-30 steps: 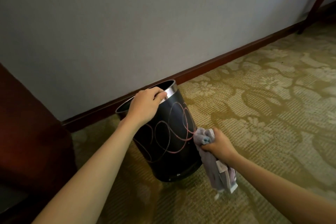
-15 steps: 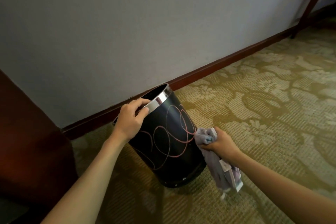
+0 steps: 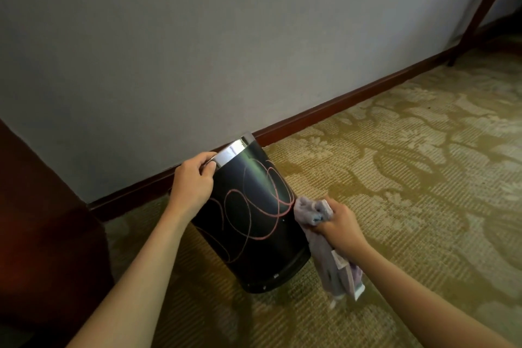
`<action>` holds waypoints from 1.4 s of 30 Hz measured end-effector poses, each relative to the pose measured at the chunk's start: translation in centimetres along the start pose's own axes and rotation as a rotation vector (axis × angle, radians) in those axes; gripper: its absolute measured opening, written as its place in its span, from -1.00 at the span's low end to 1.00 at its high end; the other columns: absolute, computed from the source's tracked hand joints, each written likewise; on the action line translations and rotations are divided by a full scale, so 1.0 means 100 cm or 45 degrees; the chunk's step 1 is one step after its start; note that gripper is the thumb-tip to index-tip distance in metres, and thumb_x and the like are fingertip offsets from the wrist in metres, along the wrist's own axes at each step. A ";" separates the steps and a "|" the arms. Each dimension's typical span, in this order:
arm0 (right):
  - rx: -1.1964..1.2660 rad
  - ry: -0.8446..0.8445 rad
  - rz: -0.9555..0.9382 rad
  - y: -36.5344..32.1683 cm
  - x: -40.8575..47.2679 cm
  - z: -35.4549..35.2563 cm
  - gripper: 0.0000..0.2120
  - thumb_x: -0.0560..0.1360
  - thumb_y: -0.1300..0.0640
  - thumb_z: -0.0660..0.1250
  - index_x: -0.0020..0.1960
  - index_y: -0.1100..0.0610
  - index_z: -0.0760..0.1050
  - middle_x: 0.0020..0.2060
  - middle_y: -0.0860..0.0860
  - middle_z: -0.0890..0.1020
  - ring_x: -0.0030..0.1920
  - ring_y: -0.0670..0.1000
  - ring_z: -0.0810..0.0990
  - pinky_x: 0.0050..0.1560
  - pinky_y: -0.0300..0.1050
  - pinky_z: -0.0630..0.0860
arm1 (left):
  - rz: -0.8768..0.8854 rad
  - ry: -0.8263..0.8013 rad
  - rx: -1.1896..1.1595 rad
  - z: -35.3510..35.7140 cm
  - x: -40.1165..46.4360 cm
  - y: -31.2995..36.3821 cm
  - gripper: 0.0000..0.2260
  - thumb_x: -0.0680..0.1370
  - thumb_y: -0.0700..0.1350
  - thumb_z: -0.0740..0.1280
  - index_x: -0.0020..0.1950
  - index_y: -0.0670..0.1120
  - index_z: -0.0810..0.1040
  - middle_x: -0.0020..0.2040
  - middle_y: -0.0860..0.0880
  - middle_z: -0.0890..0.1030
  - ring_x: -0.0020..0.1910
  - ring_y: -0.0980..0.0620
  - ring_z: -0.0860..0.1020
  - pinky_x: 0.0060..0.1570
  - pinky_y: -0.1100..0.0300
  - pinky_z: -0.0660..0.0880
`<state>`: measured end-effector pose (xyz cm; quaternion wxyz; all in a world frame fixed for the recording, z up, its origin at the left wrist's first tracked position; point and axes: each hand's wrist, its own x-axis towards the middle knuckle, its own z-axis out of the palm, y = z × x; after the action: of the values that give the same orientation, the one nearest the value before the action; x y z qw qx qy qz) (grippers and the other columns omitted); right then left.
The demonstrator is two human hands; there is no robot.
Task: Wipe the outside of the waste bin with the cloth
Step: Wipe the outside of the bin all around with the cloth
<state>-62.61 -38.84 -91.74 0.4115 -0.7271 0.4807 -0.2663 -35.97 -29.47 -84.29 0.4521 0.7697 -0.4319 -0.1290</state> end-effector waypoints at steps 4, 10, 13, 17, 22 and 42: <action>-0.040 -0.023 -0.110 0.001 -0.010 -0.004 -0.77 0.32 0.43 0.36 -0.23 0.11 0.52 -0.31 0.07 0.60 -0.24 0.09 0.57 -0.30 -0.02 0.48 | -0.003 -0.001 -0.035 0.001 0.006 -0.003 -0.77 0.57 -0.19 0.22 0.18 -0.07 0.56 0.04 0.01 0.61 0.06 0.06 0.55 0.02 0.24 0.44; -0.323 -0.134 -0.346 -0.003 -0.019 -0.006 -0.58 0.30 0.42 0.33 0.10 0.10 0.59 -0.02 0.00 0.65 0.03 0.07 0.52 0.03 0.04 0.44 | -0.057 -0.029 -0.147 -0.003 0.017 -0.012 -0.75 0.55 -0.21 0.25 0.14 0.00 0.61 -0.06 0.15 0.64 -0.03 0.18 0.58 -0.03 0.26 0.51; -0.287 -0.121 -0.433 -0.019 -0.011 -0.002 -0.55 0.31 0.42 0.33 0.09 0.04 0.60 -0.06 -0.08 0.64 -0.02 0.03 0.49 -0.05 -0.05 0.40 | -0.064 -0.002 -0.179 -0.002 0.017 -0.016 -0.74 0.54 -0.22 0.25 0.17 -0.02 0.61 -0.01 0.10 0.66 0.03 0.14 0.59 0.06 0.20 0.51; -0.422 -0.114 -0.547 -0.040 0.011 0.005 -0.59 0.30 0.37 0.36 0.07 0.02 0.60 -0.06 -0.10 0.63 -0.04 0.02 0.43 -0.04 0.01 0.34 | -0.076 -0.008 -0.220 -0.005 0.015 -0.017 -0.74 0.55 -0.23 0.25 0.15 -0.01 0.61 -0.05 0.16 0.66 -0.02 0.18 0.60 -0.06 0.33 0.51; -0.520 -0.182 -0.618 -0.017 -0.014 0.003 -0.57 0.24 0.34 0.37 0.04 0.00 0.60 -0.10 -0.19 0.61 -0.02 -0.01 0.43 -0.04 0.03 0.32 | -0.117 -0.049 -0.230 -0.009 0.019 -0.016 -0.75 0.54 -0.23 0.26 0.09 0.03 0.63 -0.20 0.31 0.64 -0.13 0.32 0.59 -0.23 0.45 0.48; -0.453 -0.100 -0.718 -0.032 0.002 -0.003 -0.64 0.25 0.34 0.34 -0.03 0.02 0.62 -0.12 -0.16 0.65 -0.07 -0.19 0.39 -0.13 -0.01 0.29 | -0.109 -0.169 -0.280 0.003 0.025 0.004 -0.75 0.54 -0.31 0.25 0.16 -0.14 0.61 -0.06 0.09 0.66 -0.06 0.21 0.60 -0.17 0.45 0.47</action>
<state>-61.19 -38.50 -88.84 0.2064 -0.9016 0.2833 -0.2535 -34.83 -31.68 -83.67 0.4981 0.7230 -0.4110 -0.2454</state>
